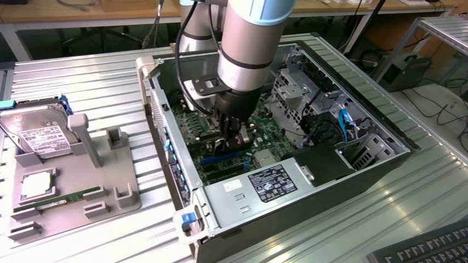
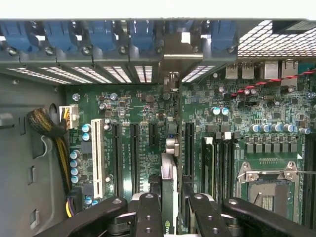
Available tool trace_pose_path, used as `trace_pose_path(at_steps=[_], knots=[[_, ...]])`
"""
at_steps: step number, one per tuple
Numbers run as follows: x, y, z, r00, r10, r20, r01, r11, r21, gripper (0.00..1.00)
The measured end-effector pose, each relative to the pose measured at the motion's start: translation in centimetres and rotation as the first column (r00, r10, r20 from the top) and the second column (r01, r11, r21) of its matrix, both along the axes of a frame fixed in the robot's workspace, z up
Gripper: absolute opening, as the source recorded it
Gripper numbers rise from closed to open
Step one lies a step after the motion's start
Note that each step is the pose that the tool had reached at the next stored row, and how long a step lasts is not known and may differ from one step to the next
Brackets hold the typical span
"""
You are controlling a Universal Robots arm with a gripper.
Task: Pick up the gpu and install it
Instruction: 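Insert the gpu into the slot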
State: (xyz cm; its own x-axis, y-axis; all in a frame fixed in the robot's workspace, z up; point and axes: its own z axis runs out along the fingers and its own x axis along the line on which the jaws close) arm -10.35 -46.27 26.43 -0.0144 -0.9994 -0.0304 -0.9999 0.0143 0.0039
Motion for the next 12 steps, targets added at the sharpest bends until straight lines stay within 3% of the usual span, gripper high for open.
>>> trace_pose_path(at_steps=[12], knots=[[-0.11,-0.03,-0.6,1.0,0.003,-0.0002,-0.003,1.0,-0.0003,0.26]])
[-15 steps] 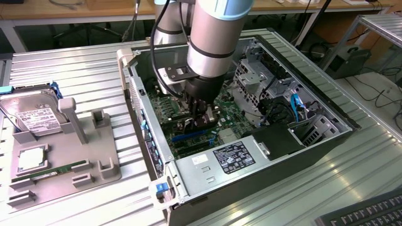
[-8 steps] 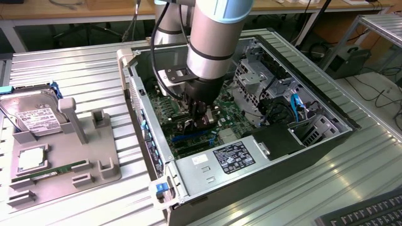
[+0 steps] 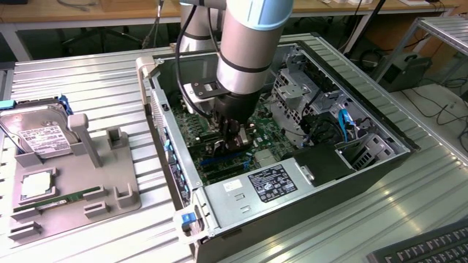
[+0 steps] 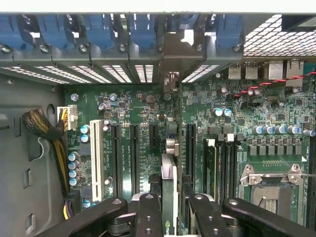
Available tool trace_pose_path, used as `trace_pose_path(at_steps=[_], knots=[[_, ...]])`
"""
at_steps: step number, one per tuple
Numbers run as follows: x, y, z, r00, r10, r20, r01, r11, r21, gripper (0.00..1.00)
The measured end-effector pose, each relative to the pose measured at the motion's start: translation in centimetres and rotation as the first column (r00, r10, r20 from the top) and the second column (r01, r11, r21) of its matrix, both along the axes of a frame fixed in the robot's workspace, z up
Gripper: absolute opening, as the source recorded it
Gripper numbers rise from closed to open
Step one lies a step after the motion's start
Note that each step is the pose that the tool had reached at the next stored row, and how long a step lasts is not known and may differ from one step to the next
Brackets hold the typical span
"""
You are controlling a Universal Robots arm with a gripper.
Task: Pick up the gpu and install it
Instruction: 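Insert the gpu into the slot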
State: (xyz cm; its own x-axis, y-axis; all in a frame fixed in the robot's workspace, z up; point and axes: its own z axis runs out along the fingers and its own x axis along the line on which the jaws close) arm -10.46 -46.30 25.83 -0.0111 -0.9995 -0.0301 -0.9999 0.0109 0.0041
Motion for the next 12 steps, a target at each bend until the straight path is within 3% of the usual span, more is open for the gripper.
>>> trace_pose_path(at_steps=[12], knots=[[0.07,0.0,-0.42,0.9999,-0.005,-0.015,0.005,1.0,-0.0001,0.26]])
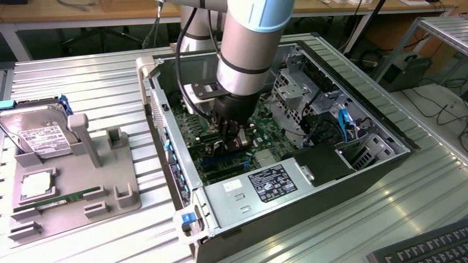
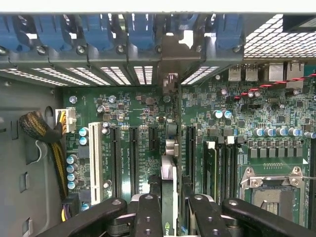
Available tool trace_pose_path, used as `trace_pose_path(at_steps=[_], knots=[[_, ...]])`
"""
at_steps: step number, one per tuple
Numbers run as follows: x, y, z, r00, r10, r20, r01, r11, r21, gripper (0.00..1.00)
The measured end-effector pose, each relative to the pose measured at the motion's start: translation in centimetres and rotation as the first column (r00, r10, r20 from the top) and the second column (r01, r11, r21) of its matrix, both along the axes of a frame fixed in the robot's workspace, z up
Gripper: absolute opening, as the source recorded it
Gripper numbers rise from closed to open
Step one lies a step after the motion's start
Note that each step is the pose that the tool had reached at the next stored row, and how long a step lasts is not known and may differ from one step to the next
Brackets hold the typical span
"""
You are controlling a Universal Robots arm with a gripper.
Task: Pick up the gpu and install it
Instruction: 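Insert the gpu into the slot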
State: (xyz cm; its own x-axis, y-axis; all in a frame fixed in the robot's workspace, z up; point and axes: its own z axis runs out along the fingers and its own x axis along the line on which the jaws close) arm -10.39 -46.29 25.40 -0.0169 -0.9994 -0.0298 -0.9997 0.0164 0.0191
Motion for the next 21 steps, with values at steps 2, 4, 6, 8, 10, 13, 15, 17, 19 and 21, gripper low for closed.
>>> trace_pose_path(at_steps=[2,4,6,8,10,13,15,17,19,21], knots=[[0.09,0.0,-0.08,1.0,-0.008,-0.0026,0.008,1.0,-0.0001,0.26],[0.19,0.0,-0.13,0.9998,-0.017,-0.005,0.017,0.9999,-0.0001,0.26],[0.32,0.0,-0.15,0.9997,-0.023,-0.0072,0.023,0.9997,-0.0007,0.26],[0.38,0.0,-0.15,0.9997,-0.024,-0.0075,0.024,0.9997,-0.0023,0.26],[0.39,0.0,-0.15,0.9997,-0.024,-0.0074,0.024,0.9997,-0.0034,0.26],[0.39,0.0,-0.14,0.9997,-0.023,-0.0074,0.023,0.9997,-0.004,0.26],[0.4,0.0,-0.13,0.9997,-0.022,-0.0073,0.022,0.9997,-0.0051,0.26],[0.4,0.0,-0.1,0.9997,-0.022,-0.0073,0.022,0.9997,-0.0061,0.26],[0.4,0.01,-0.04,0.9997,-0.022,-0.0072,0.022,0.9997,-0.0067,0.26],[0.41,0.01,0.35,0.9997,-0.022,-0.0069,0.022,0.9997,-0.0065,0.26]])
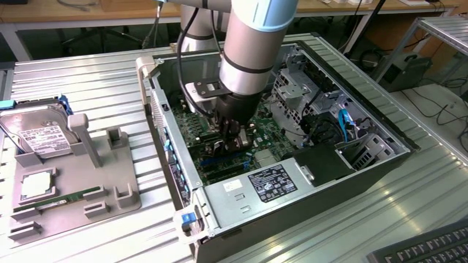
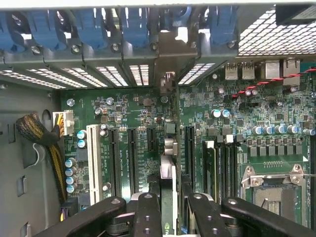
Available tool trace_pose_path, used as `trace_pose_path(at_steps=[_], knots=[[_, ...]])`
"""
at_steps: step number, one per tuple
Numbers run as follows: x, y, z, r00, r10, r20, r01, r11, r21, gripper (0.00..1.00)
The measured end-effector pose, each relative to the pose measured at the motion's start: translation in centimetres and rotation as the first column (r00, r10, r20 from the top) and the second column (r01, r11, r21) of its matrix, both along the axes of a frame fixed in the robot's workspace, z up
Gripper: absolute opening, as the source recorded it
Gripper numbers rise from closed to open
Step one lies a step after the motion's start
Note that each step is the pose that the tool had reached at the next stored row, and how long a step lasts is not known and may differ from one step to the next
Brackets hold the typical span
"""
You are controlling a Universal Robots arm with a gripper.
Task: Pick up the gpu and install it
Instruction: 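Insert the gpu into the slot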
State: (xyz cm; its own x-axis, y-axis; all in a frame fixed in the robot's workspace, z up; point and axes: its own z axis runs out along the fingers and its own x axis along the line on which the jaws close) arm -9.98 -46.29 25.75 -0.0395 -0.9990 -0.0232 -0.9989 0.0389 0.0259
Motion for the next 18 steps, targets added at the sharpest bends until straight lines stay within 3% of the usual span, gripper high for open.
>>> trace_pose_path(at_steps=[3,10,11,12,13,15,17,18], knots=[[0.0,0.0,0.67,1.0,0.0,-0.0004,0.0,1.0,-0.0004,0.26],[0.0,-0.01,0.03,1.0,0.0,-0.0009,0.0,1.0,-0.0005,0.26],[0.0,0.27,-0.24,1.0,0.006,-0.0024,-0.006,1.0,0.0008,0.26],[0.0,0.47,0.35,1.0,0.009,-0.0025,-0.009,1.0,0.0017,0.26],[-0.1,0.47,-0.04,0.9999,0.012,-0.0022,-0.012,0.9999,0.0098,0.26],[-0.2,0.11,-0.22,0.9998,0.019,-0.0053,-0.019,0.9998,0.0044,0.26],[-0.2,0.08,0.2,0.9998,0.019,-0.0061,-0.019,0.9998,0.0017,0.26],[-0.3,0.08,-0.42,0.9998,0.02,-0.0075,-0.019,0.9998,0.0013,0.26]])
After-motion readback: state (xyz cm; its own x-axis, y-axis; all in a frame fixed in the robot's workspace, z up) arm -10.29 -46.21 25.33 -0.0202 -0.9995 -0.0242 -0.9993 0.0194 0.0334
